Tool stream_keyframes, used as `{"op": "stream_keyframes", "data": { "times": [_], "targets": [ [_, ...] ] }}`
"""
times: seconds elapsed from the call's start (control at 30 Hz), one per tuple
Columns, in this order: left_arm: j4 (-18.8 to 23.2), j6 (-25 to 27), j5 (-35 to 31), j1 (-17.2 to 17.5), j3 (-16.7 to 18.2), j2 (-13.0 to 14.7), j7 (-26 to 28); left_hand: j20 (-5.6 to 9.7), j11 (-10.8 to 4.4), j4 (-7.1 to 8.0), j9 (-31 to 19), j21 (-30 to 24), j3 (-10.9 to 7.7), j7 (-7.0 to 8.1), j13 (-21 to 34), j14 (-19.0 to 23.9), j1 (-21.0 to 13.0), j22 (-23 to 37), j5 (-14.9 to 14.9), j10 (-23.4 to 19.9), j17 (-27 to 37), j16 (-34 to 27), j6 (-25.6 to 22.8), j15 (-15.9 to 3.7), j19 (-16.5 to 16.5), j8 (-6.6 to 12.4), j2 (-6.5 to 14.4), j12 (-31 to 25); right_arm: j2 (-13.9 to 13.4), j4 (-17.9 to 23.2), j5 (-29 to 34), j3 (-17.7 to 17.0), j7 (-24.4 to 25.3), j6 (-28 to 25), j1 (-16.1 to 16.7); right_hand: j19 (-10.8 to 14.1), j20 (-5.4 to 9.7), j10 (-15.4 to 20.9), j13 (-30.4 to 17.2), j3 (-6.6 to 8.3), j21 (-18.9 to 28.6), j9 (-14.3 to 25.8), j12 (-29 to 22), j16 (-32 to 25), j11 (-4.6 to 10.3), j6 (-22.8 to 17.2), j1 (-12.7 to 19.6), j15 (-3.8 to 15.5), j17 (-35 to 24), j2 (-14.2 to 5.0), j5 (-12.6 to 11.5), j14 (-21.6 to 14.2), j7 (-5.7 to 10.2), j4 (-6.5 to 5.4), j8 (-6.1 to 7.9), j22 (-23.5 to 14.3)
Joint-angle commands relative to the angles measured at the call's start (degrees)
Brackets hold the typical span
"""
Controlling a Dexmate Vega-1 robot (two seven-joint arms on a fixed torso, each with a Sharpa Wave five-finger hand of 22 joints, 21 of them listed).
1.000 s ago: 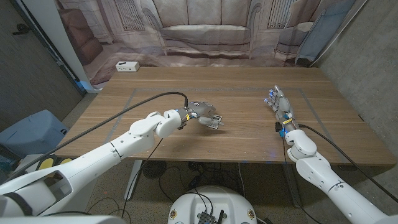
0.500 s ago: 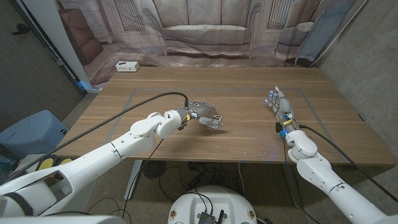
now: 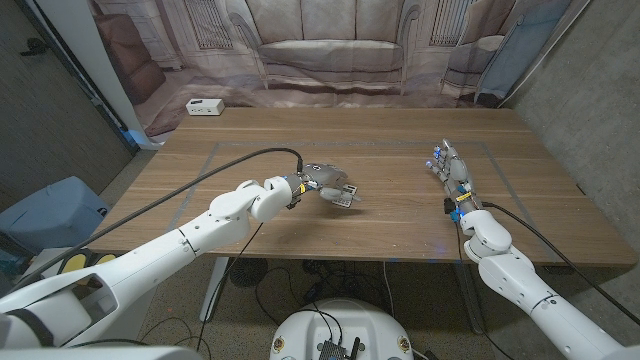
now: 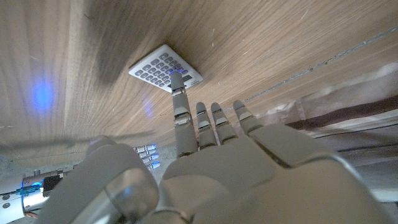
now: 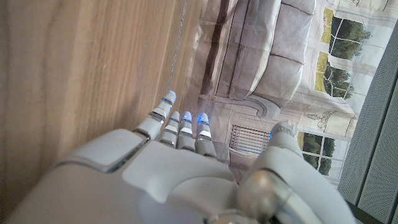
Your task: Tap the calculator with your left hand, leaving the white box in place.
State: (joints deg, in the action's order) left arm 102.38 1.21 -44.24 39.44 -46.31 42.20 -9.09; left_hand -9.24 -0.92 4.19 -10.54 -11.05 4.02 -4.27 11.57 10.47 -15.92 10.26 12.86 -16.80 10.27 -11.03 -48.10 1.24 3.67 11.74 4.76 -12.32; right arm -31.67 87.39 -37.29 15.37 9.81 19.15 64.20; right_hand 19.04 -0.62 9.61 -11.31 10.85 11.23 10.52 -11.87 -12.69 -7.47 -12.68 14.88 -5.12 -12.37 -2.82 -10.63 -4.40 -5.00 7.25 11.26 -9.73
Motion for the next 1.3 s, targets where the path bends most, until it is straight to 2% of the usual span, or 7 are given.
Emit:
{"op": "stream_keyframes", "data": {
  "times": [0.03, 0.33, 1.0, 1.3],
  "targets": [
    [0.1, 1.0, -0.2, 0.3, 0.2, 0.1, 0.3, -0.67, 0.09, -0.26, -0.1, -0.3, 0.19, -0.24, 0.2, 0.6, -0.3, 0.2, 0.2, -0.4, 0.1, -0.3, -0.5, -0.21, -0.2, -0.19, 0.6, -0.4, -0.1, -0.1, -0.2, 0.0, -0.1, -0.4, -0.1, 0.1, -0.49, 0.6, -0.2, -0.19, -0.1, 0.3, 0.0, 0.4, -0.18, -0.5, 0.0, -0.29, -0.2, -0.24, 0.1, 0.1, -0.14, 0.04, 0.00, -0.2],
    [0.2, 1.0, 0.0, 0.6, 0.7, 0.3, 1.9, -0.71, 0.18, -0.30, -0.1, -0.4, 0.19, 0.11, 0.2, 0.8, -0.4, 0.2, 0.2, -0.4, 0.1, -0.3, -0.2, -0.25, -0.1, -0.36, 0.7, -0.4, -0.1, -0.2, -0.1, 0.1, -0.2, -0.5, -0.5, 0.0, -0.51, 0.6, -0.2, -0.20, -0.1, 0.3, 0.0, 0.4, -0.20, -0.5, 0.1, -0.31, -0.1, -0.23, 0.1, 0.1, -0.11, 0.09, -0.02, -0.2],
    [-1.5, 0.1, 0.3, -0.8, -0.4, -0.5, 0.7, -0.88, 0.04, -0.37, -0.1, -0.4, 0.21, 0.15, 0.2, 1.5, -0.7, 0.2, 0.2, -0.5, 0.1, -0.4, -0.4, -0.34, -0.1, -0.33, 0.8, -0.5, 0.2, -0.4, 0.1, 0.1, 0.1, -0.1, -0.6, 0.0, -0.55, 0.6, -0.2, -0.31, -0.1, 0.3, 0.1, 0.4, -0.20, -0.5, -0.1, -0.36, -0.2, -0.21, 0.1, 0.1, -0.11, 0.05, -0.03, -0.2],
    [-1.1, 0.5, -0.1, -0.8, -0.6, -0.6, 0.4, -0.82, 0.02, -0.38, -0.1, -0.5, 0.24, 0.16, 0.2, 2.1, -0.7, 0.2, 0.2, -0.8, 0.1, -0.5, -0.5, -0.44, 0.0, -0.30, 0.8, -0.6, 0.4, -0.9, -0.3, 0.0, -0.2, 0.1, -0.7, 0.0, -0.56, 0.6, -0.2, -0.33, -0.1, 0.3, 0.1, 0.4, -0.17, -0.5, 0.0, -0.39, -0.2, -0.20, 0.1, 0.1, -0.09, 0.08, -0.02, -0.2]
  ]
}}
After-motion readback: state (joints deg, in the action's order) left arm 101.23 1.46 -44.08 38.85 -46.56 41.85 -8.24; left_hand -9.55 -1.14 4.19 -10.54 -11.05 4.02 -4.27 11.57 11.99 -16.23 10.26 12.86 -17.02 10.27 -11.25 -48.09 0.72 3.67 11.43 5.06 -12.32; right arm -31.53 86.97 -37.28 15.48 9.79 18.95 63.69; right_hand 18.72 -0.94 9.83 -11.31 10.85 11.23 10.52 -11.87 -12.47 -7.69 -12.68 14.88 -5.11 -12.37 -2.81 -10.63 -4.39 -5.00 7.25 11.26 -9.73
